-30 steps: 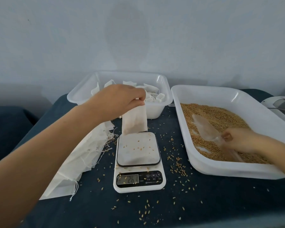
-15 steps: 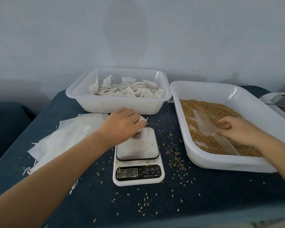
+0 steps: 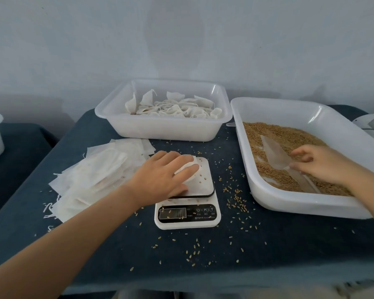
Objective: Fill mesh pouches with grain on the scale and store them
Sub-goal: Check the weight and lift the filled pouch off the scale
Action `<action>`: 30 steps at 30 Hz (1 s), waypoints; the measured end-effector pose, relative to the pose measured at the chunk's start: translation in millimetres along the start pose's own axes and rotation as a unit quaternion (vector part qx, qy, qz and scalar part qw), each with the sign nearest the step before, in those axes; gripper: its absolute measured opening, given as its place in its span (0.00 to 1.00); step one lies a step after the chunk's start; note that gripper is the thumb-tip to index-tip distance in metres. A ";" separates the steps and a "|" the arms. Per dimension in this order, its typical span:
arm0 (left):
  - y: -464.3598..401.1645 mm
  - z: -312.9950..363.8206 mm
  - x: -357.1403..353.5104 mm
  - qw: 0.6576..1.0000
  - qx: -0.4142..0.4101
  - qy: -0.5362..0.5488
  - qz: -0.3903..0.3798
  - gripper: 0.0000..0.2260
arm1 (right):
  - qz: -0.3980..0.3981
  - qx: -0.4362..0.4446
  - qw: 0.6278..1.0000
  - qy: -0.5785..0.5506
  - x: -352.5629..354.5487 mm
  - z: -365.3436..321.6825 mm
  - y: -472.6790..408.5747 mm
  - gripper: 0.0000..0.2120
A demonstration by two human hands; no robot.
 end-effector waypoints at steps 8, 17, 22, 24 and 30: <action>-6.8 -4.8 7.0 0.999 0.008 0.017 -0.049 0.30 | -0.001 0.006 1.000 -0.001 0.1 -0.5 0.6 0.24; -33.9 -26.5 16.8 0.989 0.070 0.087 -0.096 0.12 | -0.020 0.008 1.000 -0.002 -2.1 0.5 1.3 0.23; -53.7 -50.2 26.3 0.983 0.115 0.087 -0.115 0.07 | -0.017 0.007 1.000 -0.004 -1.7 0.1 0.8 0.22; -58.7 -56.7 31.7 0.983 0.115 0.089 -0.108 0.07 | -0.014 0.003 1.000 -0.010 -1.7 0.4 0.5 0.21; -71.4 -73.3 48.7 0.977 0.162 0.106 -0.093 0.09 | -0.010 0.003 1.000 -0.007 -1.9 2.5 0.2 0.20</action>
Point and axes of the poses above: each hand's wrist, its own y-axis away from the middle knuckle, its own x-axis out of the back of the hand, z = x × y, the point moved 3 cm from there along -y, towards the middle knuckle, and after that the axes turned 9 degrees about y, right-handed, at the moved point
